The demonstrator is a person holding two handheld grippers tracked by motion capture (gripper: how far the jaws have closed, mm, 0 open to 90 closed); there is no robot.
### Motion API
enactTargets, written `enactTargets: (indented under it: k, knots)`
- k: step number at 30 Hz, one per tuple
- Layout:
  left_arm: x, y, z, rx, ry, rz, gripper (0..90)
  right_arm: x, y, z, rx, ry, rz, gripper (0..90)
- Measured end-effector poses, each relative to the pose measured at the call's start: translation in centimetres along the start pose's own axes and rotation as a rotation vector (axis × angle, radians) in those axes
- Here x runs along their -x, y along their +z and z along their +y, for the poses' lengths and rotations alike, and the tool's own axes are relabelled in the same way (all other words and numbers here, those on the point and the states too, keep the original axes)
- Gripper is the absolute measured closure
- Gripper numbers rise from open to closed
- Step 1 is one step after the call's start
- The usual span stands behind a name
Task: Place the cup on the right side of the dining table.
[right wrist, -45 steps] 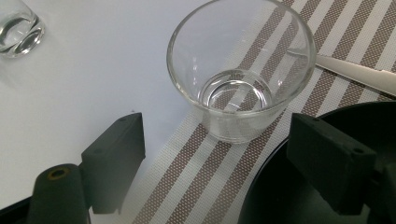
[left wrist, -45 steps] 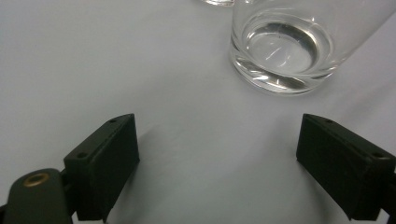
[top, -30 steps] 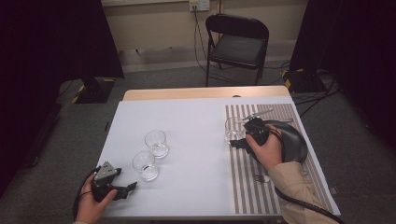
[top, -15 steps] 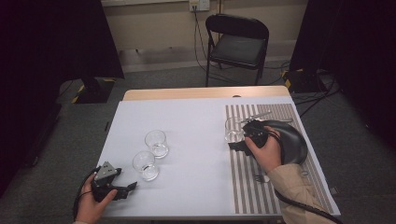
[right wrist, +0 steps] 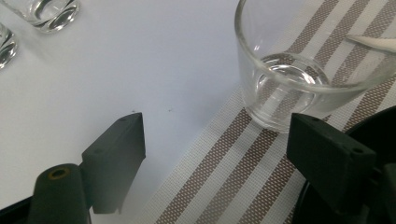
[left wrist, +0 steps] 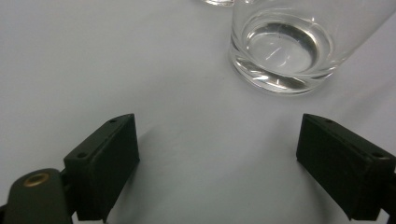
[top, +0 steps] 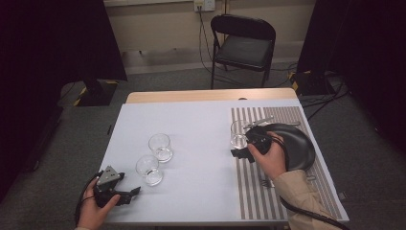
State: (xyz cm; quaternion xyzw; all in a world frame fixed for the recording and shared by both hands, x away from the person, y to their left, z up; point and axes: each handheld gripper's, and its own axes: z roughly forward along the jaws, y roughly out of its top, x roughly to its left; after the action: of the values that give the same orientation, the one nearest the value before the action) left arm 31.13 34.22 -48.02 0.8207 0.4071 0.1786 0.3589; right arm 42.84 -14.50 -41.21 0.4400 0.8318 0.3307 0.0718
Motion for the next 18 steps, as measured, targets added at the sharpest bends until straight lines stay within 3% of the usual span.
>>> enactTargets:
  k: [18]
  knots:
    - [-0.01,0.00,0.00,-0.001,0.001,0.000,12.2,-0.88,0.39,-0.52,-0.008,-0.029,0.023,19.2]
